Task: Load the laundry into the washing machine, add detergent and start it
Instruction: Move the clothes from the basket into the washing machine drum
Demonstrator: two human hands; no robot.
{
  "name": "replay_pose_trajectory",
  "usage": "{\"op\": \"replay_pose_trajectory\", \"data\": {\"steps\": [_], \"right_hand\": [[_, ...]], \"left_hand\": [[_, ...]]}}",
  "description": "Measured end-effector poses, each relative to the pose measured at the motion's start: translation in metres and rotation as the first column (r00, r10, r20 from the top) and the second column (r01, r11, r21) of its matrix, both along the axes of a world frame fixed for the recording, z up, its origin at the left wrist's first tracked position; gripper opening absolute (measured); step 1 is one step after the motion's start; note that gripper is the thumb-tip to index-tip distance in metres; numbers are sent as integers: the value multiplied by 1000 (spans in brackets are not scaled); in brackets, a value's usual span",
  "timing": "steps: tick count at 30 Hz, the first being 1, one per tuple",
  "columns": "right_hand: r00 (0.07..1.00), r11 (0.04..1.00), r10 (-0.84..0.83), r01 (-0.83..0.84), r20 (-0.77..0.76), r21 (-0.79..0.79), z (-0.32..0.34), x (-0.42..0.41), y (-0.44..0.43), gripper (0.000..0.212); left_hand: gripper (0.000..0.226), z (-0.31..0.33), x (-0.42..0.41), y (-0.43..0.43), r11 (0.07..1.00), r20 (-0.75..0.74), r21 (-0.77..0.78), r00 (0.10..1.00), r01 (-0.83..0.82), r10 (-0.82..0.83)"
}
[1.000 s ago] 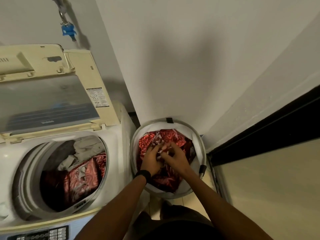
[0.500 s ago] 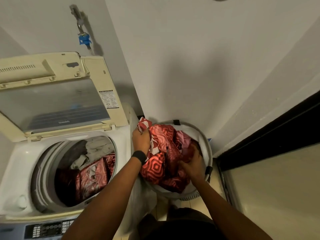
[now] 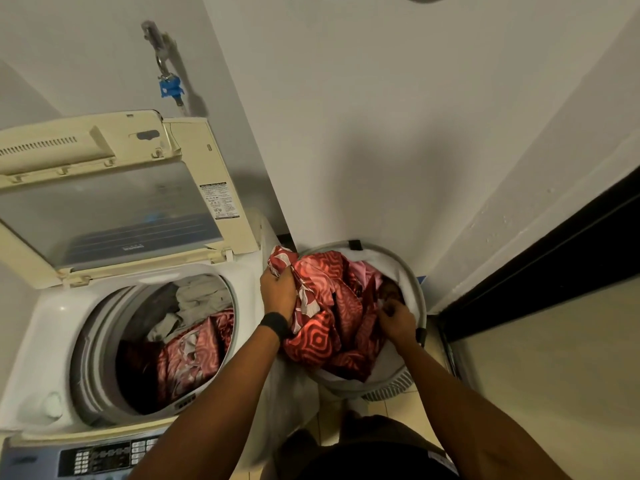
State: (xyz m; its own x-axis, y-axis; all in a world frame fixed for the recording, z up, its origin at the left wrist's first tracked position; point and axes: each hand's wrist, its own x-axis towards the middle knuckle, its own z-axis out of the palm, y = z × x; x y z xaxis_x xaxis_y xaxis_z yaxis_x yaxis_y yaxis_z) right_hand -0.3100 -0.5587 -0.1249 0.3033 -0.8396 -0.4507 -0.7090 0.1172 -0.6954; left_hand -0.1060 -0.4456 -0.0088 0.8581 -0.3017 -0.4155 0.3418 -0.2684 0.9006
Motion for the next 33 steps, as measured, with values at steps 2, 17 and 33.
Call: {"op": "replay_pose_trajectory", "data": {"steps": [2,17,33], "right_hand": [[992,998,-62,60,106,20,3,-4,6,28],[910,881,245,-353,-335,-315,-3,1,-7,75],[913,615,402,-220,62,-757,129,71,-40,32]], "left_hand": [[30,3,1,-1,999,54,19,998,43,-44],[37,0,11,0,1000,7,9,1000,3,-3],[86,33,-31,-36,627,451,466,442,624,-775]]}}
